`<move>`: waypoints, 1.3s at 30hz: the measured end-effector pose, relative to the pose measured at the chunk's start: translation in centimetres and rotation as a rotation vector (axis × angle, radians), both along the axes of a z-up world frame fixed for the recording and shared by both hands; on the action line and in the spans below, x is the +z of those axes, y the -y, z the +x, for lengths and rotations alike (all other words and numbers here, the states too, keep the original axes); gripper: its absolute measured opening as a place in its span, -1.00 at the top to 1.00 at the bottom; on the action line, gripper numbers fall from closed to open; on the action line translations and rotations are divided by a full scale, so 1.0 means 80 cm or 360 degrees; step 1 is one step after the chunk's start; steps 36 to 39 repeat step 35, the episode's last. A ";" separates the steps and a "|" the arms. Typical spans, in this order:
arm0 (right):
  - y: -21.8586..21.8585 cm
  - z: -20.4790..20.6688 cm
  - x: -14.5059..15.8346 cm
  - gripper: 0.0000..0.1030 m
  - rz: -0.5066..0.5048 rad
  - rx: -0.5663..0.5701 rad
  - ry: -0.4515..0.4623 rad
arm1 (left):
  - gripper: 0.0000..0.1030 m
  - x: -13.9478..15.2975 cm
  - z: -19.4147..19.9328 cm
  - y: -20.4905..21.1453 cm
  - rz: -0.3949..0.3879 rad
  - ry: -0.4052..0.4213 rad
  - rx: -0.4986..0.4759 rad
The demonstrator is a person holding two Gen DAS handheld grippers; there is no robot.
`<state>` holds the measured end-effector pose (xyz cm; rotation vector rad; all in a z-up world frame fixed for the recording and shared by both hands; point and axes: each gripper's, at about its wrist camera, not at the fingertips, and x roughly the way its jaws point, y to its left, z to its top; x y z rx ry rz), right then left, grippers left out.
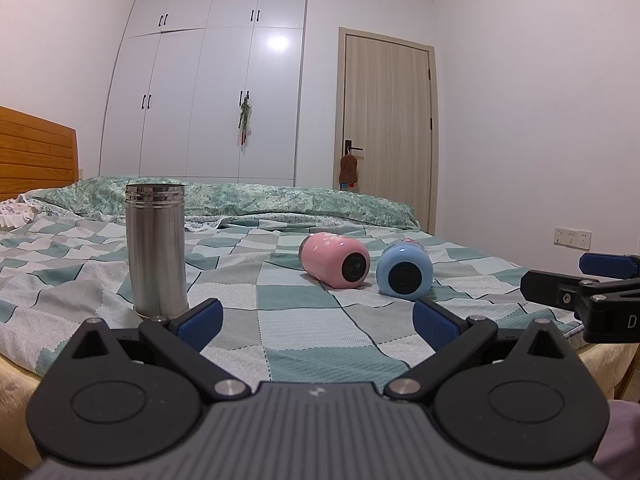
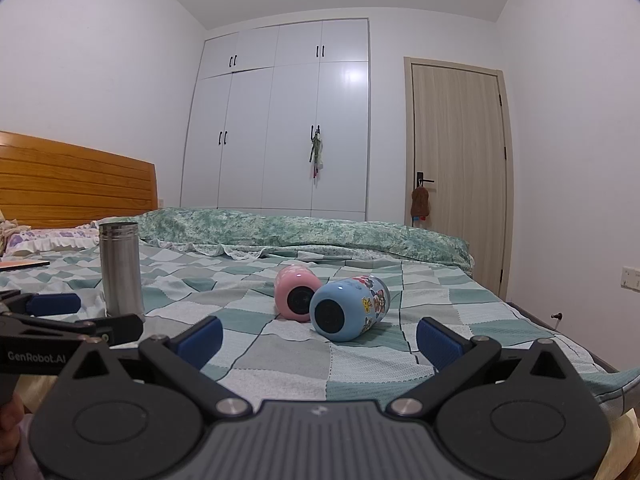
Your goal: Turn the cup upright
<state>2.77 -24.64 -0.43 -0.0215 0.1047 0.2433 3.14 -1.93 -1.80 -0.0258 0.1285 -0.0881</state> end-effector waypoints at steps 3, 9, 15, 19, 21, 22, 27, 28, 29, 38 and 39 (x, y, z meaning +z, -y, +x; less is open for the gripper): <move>0.000 0.000 0.000 -1.00 -0.0004 -0.0001 0.0003 | -1.00 0.000 0.000 0.001 -0.0001 0.0001 -0.0001; 0.001 -0.001 -0.001 -1.00 -0.0006 0.0000 0.0004 | -1.00 0.000 0.000 0.000 0.0000 0.0001 0.0000; 0.000 -0.001 0.000 -1.00 -0.0006 0.0000 0.0004 | -1.00 0.000 0.000 0.001 -0.0001 0.0001 -0.0001; 0.000 -0.001 0.000 -1.00 -0.0005 0.0000 0.0004 | -1.00 0.000 0.000 0.000 -0.0002 0.0003 -0.0001; 0.000 -0.001 0.000 -1.00 -0.0006 0.0000 0.0003 | -1.00 0.000 0.000 0.001 -0.0001 0.0002 0.0000; 0.000 -0.001 0.000 -1.00 -0.0006 0.0000 0.0004 | -1.00 0.000 0.000 0.001 0.0000 0.0001 0.0001; 0.000 -0.001 0.000 -1.00 -0.0006 0.0000 0.0004 | -1.00 0.001 -0.001 0.001 0.0005 0.0002 -0.0005; 0.000 -0.001 0.000 -1.00 -0.0006 0.0000 0.0004 | -1.00 0.001 -0.001 0.002 0.0004 0.0003 -0.0007; 0.000 -0.001 0.000 -1.00 -0.0007 0.0000 0.0004 | -1.00 0.001 -0.001 0.002 0.0003 0.0002 -0.0008; 0.000 -0.001 0.000 -1.00 -0.0007 0.0000 0.0004 | -1.00 0.001 -0.002 0.000 -0.0003 0.0005 -0.0008; 0.000 -0.001 0.000 -1.00 -0.0007 0.0000 0.0004 | -1.00 0.001 -0.002 0.000 -0.0003 0.0005 -0.0008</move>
